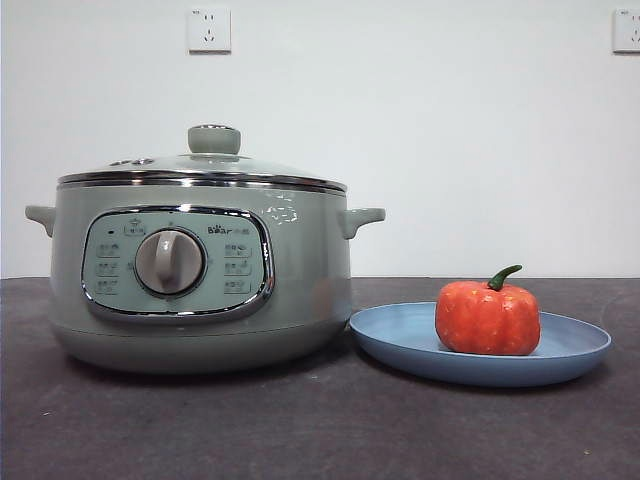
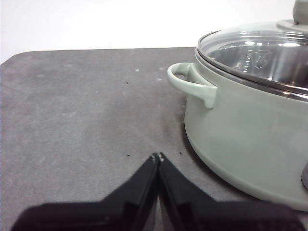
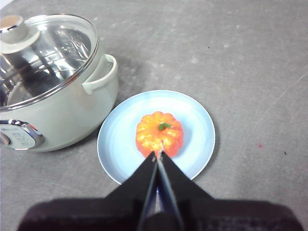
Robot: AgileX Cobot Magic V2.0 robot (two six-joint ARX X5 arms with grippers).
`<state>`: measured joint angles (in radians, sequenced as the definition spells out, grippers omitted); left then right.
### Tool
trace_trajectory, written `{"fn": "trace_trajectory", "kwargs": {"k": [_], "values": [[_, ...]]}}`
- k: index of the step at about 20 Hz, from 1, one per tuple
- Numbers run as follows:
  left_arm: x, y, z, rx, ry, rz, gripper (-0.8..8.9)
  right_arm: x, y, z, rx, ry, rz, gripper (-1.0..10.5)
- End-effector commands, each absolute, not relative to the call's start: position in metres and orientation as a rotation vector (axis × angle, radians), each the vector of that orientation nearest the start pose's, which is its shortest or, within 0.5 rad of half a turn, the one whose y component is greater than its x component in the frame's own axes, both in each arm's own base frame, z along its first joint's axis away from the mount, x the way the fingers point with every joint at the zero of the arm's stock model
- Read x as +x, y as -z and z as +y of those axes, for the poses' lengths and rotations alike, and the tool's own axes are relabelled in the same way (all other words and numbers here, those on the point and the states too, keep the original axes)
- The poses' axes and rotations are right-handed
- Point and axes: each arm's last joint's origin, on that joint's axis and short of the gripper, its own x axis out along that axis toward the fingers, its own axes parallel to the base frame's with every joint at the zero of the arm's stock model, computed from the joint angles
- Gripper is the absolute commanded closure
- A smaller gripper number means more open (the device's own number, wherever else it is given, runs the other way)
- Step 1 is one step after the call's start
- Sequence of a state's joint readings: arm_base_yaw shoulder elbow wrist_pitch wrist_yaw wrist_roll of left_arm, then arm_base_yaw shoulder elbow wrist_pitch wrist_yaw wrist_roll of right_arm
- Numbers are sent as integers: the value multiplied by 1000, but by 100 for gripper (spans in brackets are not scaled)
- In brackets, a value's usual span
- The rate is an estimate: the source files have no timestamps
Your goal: Take the pumpkin out from the steamer,put the pumpkin in the blue plate,close the lid
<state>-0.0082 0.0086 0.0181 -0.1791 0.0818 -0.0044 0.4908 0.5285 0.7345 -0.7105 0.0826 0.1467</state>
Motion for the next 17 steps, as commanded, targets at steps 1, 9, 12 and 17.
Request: {"fn": "trace_trajectory", "kwargs": {"k": [1,9,12,17], "values": [[96,-147,-3,-17,84,184,817,93,-298,47,8,-357,519,963],[96,-147,-3,-18,84,184,817,94,-297,44,-60,-259,509,963],[96,-147,-3,-18,85,184,817,89,-295,36,-112,-221,462,963],[96,-147,-3,-18,84,184,817,88,-252,18,-20,-173,177,963]]}}
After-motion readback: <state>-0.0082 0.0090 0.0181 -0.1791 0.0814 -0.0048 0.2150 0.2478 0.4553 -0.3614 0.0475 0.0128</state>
